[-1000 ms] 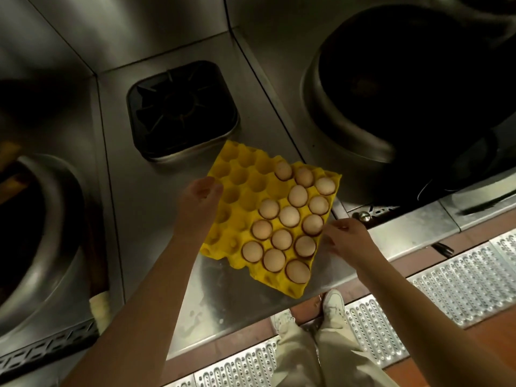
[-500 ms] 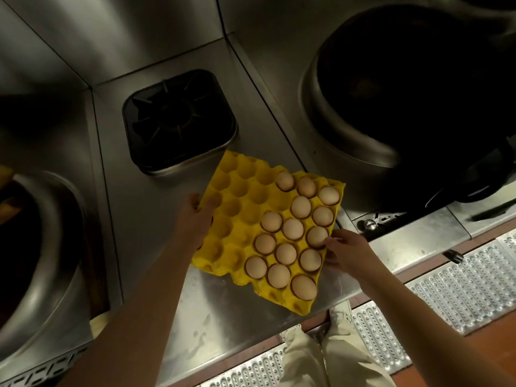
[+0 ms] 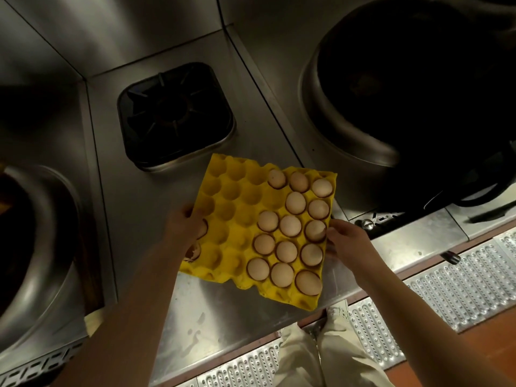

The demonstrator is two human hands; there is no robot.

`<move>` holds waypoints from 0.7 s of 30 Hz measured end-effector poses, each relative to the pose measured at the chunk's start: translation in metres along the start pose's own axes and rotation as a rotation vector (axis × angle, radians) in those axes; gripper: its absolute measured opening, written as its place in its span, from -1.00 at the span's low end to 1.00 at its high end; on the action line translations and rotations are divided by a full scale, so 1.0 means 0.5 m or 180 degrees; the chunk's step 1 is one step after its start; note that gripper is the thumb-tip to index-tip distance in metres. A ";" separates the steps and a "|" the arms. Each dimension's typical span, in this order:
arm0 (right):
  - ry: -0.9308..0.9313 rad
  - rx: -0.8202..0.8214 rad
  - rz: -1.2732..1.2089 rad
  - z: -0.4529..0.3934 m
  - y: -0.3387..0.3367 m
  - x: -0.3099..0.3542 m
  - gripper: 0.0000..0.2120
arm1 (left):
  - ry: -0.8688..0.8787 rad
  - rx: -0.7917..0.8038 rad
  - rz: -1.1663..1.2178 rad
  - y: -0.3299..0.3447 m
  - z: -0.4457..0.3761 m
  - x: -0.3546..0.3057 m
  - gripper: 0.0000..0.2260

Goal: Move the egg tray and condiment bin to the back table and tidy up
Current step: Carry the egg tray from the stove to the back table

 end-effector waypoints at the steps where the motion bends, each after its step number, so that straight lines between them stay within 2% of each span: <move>1: -0.0031 0.0018 0.0070 -0.002 0.001 0.004 -0.74 | -0.0055 -0.0004 0.0009 -0.001 0.004 0.008 -0.72; 8: -0.0186 0.0036 0.0588 -0.009 -0.011 0.016 -0.69 | 0.0048 -0.0223 0.0037 -0.003 0.017 0.020 -0.75; 13: -0.0203 0.0069 0.0599 -0.018 -0.017 0.015 -0.72 | 0.0033 -0.0209 0.0189 -0.010 0.013 0.032 -0.80; 21: 0.0030 0.0126 0.0858 -0.039 -0.027 0.003 -0.75 | -0.0070 -0.0191 0.0572 -0.016 0.022 0.054 -0.90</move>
Point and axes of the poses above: each hand's wrist, its own z-axis away from the middle knuckle, its own y-axis out of the palm, x = y × z, the point moved 7 cm from there along -z, towards the middle knuckle
